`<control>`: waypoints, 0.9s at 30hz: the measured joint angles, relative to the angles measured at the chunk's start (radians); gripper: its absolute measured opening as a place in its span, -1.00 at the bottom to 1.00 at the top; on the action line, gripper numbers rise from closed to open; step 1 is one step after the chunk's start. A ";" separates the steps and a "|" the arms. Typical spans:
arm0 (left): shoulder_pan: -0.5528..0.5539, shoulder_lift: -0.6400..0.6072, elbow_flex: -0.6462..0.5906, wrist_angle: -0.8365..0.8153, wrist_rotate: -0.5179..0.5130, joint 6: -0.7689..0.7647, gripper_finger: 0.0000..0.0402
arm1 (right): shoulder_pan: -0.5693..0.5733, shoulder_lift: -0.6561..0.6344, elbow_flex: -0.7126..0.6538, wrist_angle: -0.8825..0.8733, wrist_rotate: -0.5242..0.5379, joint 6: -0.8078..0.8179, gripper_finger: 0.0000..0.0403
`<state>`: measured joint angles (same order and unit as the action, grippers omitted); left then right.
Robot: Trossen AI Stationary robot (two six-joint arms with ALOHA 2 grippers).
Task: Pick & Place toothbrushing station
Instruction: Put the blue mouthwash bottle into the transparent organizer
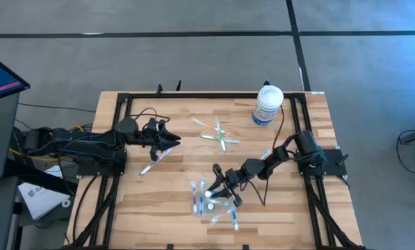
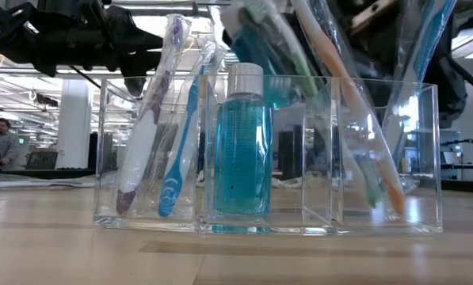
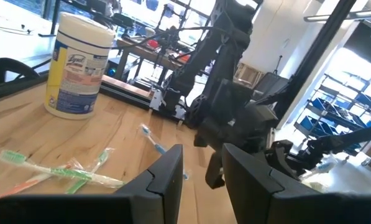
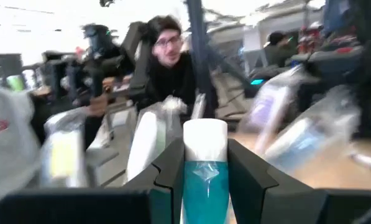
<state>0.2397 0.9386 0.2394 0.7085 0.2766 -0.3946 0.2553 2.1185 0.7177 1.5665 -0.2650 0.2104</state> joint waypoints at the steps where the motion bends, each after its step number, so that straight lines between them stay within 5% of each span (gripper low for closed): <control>1: -0.005 0.000 0.000 0.001 0.000 0.003 -0.46 | 0.003 -0.001 0.000 0.001 -0.001 0.000 -0.59; 27: -0.025 0.000 0.000 0.011 -0.049 0.024 -0.46 | 0.053 -0.004 0.033 0.002 0.000 0.026 -0.59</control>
<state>0.2146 0.9386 0.2394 0.7197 0.2272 -0.3710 0.3084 2.1147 0.7506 1.5681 -0.2649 0.2363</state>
